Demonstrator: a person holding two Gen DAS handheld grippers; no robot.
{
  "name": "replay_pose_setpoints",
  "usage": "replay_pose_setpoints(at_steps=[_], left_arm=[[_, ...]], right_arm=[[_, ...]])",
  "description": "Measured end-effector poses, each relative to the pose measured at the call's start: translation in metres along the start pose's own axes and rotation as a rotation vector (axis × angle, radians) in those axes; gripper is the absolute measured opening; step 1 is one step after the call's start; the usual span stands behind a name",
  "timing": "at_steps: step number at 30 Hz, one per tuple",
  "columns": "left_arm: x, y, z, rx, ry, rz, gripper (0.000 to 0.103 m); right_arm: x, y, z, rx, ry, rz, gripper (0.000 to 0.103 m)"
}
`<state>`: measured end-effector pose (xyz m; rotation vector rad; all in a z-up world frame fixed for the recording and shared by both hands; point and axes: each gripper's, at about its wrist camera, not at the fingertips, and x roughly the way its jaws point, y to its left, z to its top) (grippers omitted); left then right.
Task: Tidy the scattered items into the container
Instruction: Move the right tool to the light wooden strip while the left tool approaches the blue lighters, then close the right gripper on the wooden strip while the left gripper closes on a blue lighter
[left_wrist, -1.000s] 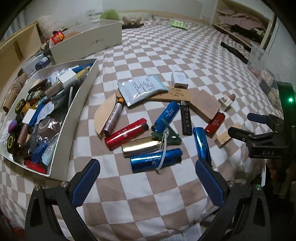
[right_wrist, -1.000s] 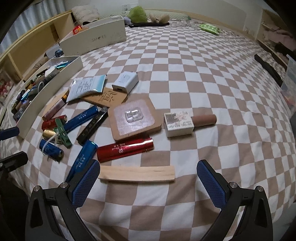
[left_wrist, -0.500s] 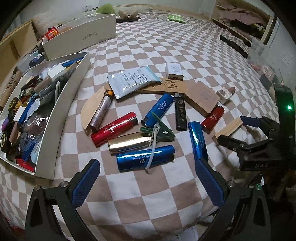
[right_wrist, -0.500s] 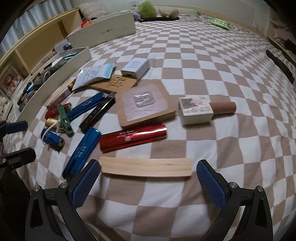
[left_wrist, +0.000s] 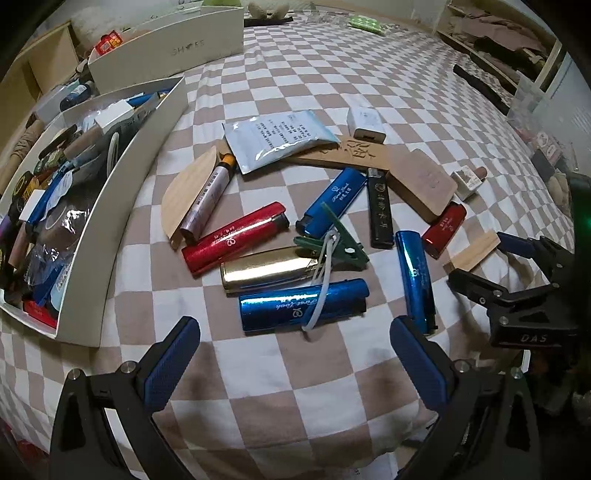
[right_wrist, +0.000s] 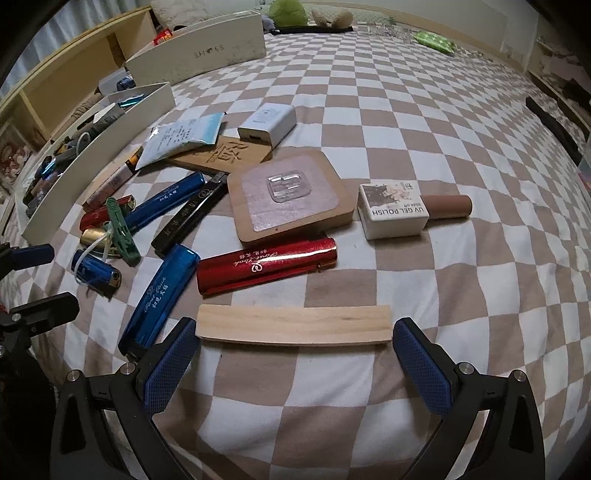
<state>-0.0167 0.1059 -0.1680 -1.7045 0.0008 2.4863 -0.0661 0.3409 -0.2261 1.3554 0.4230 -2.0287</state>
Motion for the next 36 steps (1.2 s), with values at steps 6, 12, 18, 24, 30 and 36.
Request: replay_pose_setpoints(at_steps=[6, 12, 18, 24, 30, 36], left_arm=[[0.007, 0.01, 0.0, -0.031, 0.027, 0.022, 0.103], [0.017, 0.024, 0.0, -0.056, 0.06, 0.078, 0.103], [0.018, 0.04, 0.005, -0.096, 0.044, 0.127, 0.103], [0.006, 0.041, 0.02, -0.09, -0.03, 0.037, 0.092], [0.011, 0.002, 0.038, 0.01, -0.042, -0.089, 0.068], [0.014, -0.019, 0.029, 0.032, -0.03, -0.114, 0.059]], right_arm=[[-0.006, -0.004, 0.002, 0.011, 0.007, 0.011, 0.099], [-0.011, -0.005, 0.005, 0.021, 0.001, 0.027, 0.099], [-0.011, -0.005, 0.005, 0.026, 0.001, 0.036, 0.099], [-0.011, -0.007, 0.006, 0.039, 0.003, 0.046, 0.099], [-0.013, -0.007, 0.007, 0.049, -0.004, 0.061, 0.099], [-0.016, -0.01, 0.009, 0.06, -0.012, 0.074, 0.099]])
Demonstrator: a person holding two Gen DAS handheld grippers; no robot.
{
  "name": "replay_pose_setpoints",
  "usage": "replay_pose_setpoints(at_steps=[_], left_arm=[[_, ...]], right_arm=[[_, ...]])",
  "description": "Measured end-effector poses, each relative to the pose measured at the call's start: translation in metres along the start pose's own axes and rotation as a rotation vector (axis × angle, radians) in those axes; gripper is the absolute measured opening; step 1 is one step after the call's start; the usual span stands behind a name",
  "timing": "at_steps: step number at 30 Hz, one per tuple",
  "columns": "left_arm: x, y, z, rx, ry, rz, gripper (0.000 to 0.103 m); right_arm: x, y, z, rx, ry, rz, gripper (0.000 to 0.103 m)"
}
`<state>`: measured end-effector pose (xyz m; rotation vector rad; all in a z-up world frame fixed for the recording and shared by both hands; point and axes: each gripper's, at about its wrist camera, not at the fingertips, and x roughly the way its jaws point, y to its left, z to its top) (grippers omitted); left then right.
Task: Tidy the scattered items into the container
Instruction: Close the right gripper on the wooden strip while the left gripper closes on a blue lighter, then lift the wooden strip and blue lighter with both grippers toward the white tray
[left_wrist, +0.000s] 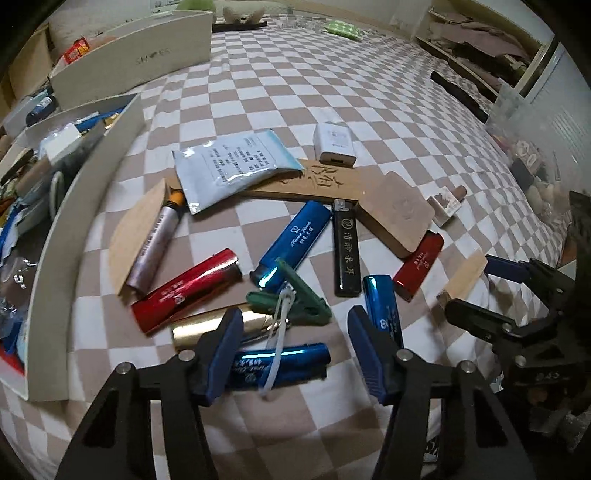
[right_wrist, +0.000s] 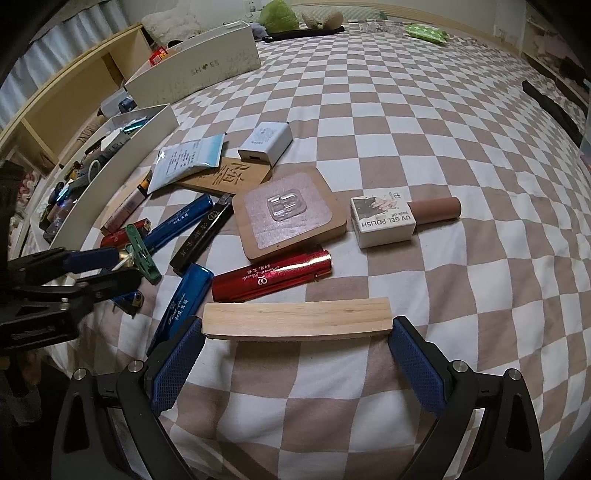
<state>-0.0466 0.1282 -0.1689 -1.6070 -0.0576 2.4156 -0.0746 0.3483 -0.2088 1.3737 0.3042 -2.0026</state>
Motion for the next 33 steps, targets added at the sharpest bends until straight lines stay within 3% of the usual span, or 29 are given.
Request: replay_pose_setpoints(at_steps=[2, 4, 5, 15, 33], left_arm=[[0.003, 0.0, 0.004, 0.009, -0.012, -0.002, 0.056], [0.005, 0.002, 0.01, 0.008, -0.015, -0.012, 0.039], [0.006, 0.003, 0.012, 0.009, -0.014, -0.017, 0.037], [-0.009, 0.009, 0.009, 0.015, -0.034, -0.051, 0.033], [-0.13, 0.039, 0.031, -0.035, -0.385, -0.189, 0.03]], right_arm=[[0.0, 0.0, 0.0, 0.002, 0.0, 0.003, 0.099], [0.0, -0.001, 0.0, 0.002, 0.001, 0.005, 0.099], [0.0, -0.001, 0.0, 0.003, 0.001, 0.005, 0.099], [0.0, -0.001, -0.001, 0.002, 0.0, 0.004, 0.099], [0.002, 0.003, 0.001, -0.001, 0.004, -0.013, 0.099]])
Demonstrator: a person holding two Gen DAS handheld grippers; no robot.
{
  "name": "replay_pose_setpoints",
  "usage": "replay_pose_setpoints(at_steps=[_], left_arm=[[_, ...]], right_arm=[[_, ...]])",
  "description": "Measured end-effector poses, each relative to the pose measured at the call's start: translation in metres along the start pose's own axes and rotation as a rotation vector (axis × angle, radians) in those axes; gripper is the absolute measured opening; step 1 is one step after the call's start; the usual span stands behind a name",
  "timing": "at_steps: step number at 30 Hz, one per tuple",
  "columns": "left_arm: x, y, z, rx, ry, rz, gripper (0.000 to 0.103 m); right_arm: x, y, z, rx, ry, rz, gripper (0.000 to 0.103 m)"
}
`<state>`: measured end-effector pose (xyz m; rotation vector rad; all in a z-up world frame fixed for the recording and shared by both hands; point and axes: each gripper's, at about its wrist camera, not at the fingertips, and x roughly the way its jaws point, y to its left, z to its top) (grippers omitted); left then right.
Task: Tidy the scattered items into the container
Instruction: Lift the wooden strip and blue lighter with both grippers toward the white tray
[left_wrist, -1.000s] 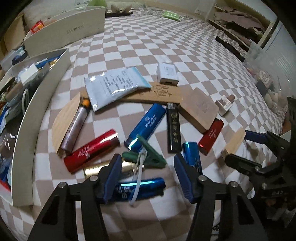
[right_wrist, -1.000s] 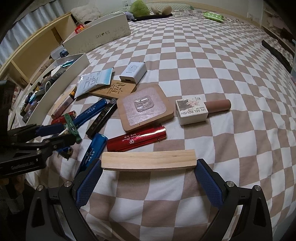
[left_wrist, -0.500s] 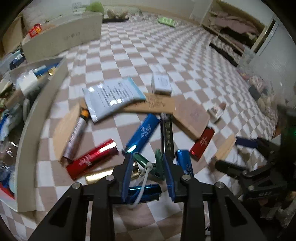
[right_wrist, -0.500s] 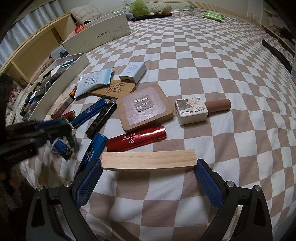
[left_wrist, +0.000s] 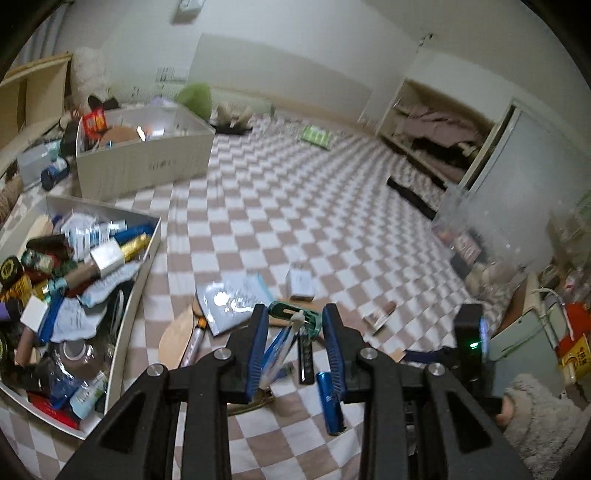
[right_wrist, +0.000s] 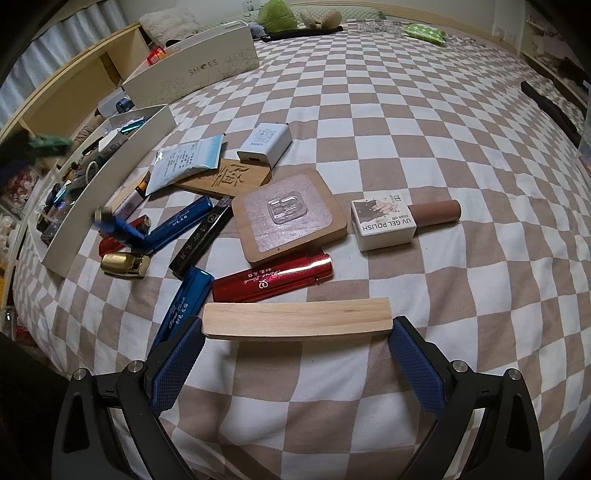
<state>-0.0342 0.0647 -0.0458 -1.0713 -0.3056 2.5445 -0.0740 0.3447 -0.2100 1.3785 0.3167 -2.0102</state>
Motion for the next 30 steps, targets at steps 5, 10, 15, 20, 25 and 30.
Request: replay_pose_setpoints(at_steps=[5, 10, 15, 20, 25, 30], left_arm=[[-0.008, 0.0, 0.002, -0.002, -0.018, -0.013, 0.03], [-0.013, 0.002, 0.003, -0.008, -0.025, -0.01, 0.03], [-0.018, 0.008, 0.001, -0.021, -0.033, 0.0, 0.03], [-0.021, 0.013, -0.001, -0.024, -0.039, 0.009, 0.03], [-0.024, 0.02, -0.005, -0.04, -0.036, 0.019, 0.03], [-0.027, 0.024, -0.006, -0.049, -0.03, 0.036, 0.03]], right_arm=[[0.001, 0.002, 0.002, -0.003, 0.0, -0.007, 0.099], [-0.008, 0.005, 0.01, 0.015, -0.019, -0.013, 0.099], [-0.03, 0.015, 0.023, -0.003, -0.109, -0.033, 0.099], [-0.045, 0.027, 0.029, -0.017, -0.158, -0.022, 0.099], [-0.052, 0.042, 0.032, -0.051, -0.18, -0.021, 0.099], [-0.059, 0.053, 0.034, -0.067, -0.194, -0.005, 0.099]])
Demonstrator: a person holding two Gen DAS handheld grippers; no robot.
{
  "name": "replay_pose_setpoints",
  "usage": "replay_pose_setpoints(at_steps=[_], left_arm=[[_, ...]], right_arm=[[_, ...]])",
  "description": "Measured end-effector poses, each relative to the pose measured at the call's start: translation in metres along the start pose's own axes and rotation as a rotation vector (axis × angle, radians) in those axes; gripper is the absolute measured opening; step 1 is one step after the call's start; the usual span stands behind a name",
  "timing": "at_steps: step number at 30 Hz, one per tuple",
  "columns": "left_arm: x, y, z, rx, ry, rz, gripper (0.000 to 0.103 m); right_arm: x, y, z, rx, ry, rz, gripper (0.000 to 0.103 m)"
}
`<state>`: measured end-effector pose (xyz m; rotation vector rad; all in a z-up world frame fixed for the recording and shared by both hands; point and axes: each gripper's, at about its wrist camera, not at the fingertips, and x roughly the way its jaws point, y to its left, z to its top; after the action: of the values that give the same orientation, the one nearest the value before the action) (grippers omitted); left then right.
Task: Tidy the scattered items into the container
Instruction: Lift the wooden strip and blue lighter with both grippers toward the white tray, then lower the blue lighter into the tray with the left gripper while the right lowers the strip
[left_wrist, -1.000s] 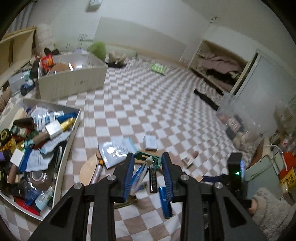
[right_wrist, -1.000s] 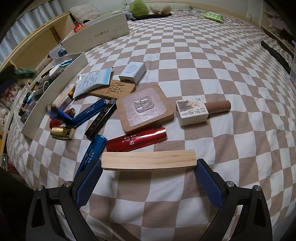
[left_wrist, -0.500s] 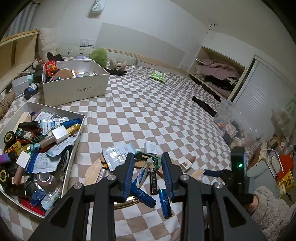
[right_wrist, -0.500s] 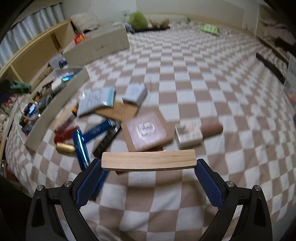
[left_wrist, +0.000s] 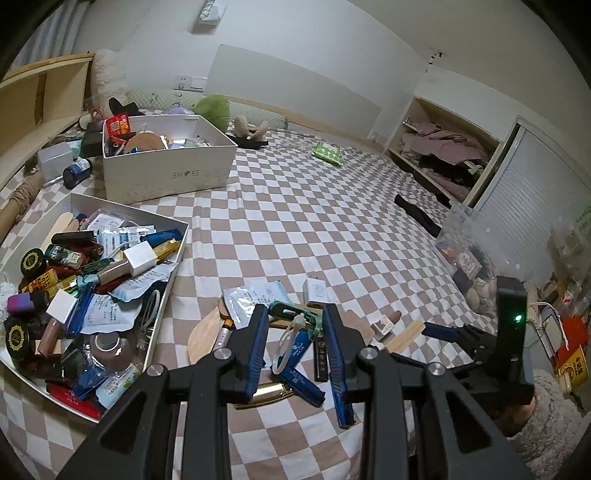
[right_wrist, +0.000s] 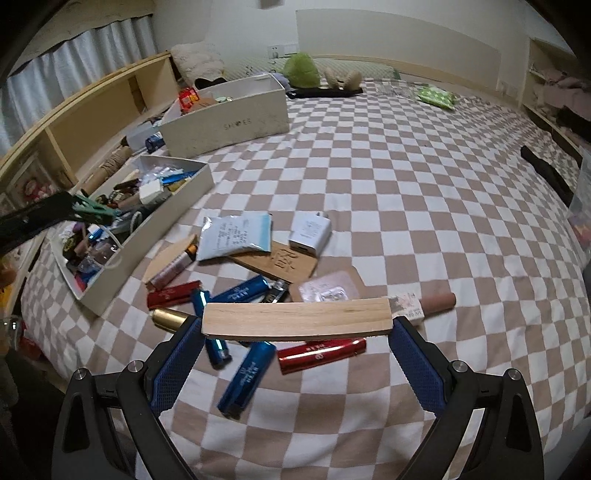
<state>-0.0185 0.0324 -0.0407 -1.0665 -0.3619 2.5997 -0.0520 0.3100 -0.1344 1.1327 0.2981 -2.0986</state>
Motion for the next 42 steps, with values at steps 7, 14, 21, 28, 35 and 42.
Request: replay_pose_setpoints(at_steps=[7, 14, 21, 28, 35, 42], left_arm=[[-0.008, 0.007, 0.007, 0.007, -0.005, 0.033, 0.03], [-0.032, 0.028, 0.027, 0.007, -0.043, 0.059, 0.03], [-0.055, 0.054, 0.052, 0.052, -0.088, 0.139, 0.03], [-0.086, 0.093, 0.084, 0.077, -0.168, 0.238, 0.03], [-0.107, 0.136, 0.099, 0.056, -0.217, 0.327, 0.03], [-0.101, 0.18, 0.098, -0.011, -0.19, 0.4, 0.03]], right_arm=[[-0.011, 0.013, 0.012, -0.043, -0.024, -0.008, 0.099], [-0.019, 0.023, 0.033, -0.092, -0.061, -0.039, 0.099], [-0.029, 0.04, 0.057, -0.147, -0.113, -0.052, 0.099], [-0.031, 0.071, 0.079, -0.197, -0.145, -0.012, 0.099], [-0.025, 0.105, 0.092, -0.252, -0.169, 0.037, 0.099], [-0.013, 0.134, 0.102, -0.255, -0.18, 0.104, 0.099]])
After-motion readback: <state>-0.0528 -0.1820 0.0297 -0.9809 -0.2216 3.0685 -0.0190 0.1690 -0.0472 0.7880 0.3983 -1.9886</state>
